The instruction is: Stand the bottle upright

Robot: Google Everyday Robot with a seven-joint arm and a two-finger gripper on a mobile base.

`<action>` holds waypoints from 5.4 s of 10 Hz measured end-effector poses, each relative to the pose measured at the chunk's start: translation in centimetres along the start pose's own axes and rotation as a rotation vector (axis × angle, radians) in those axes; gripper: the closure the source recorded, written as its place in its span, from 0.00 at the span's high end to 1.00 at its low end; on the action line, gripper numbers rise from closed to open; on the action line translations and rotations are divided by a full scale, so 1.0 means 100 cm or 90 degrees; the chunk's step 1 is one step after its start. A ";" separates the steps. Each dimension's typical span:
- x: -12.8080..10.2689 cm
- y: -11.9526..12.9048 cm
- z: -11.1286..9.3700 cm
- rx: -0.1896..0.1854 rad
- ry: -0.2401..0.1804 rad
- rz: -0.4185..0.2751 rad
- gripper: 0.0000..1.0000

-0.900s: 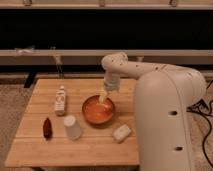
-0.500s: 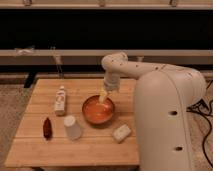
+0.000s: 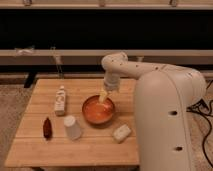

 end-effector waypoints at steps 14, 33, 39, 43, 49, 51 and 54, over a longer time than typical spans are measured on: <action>0.000 0.000 0.000 0.000 0.000 0.000 0.80; -0.185 0.220 -0.021 0.030 -0.053 -0.110 0.80; -0.224 0.234 0.008 0.075 -0.014 -0.132 0.80; -0.231 0.225 0.037 0.066 0.028 -0.105 0.80; -0.233 0.217 0.060 0.058 0.048 -0.093 0.80; -0.233 0.217 0.061 0.058 0.049 -0.092 0.80; -0.227 0.210 0.083 0.054 0.066 -0.079 0.80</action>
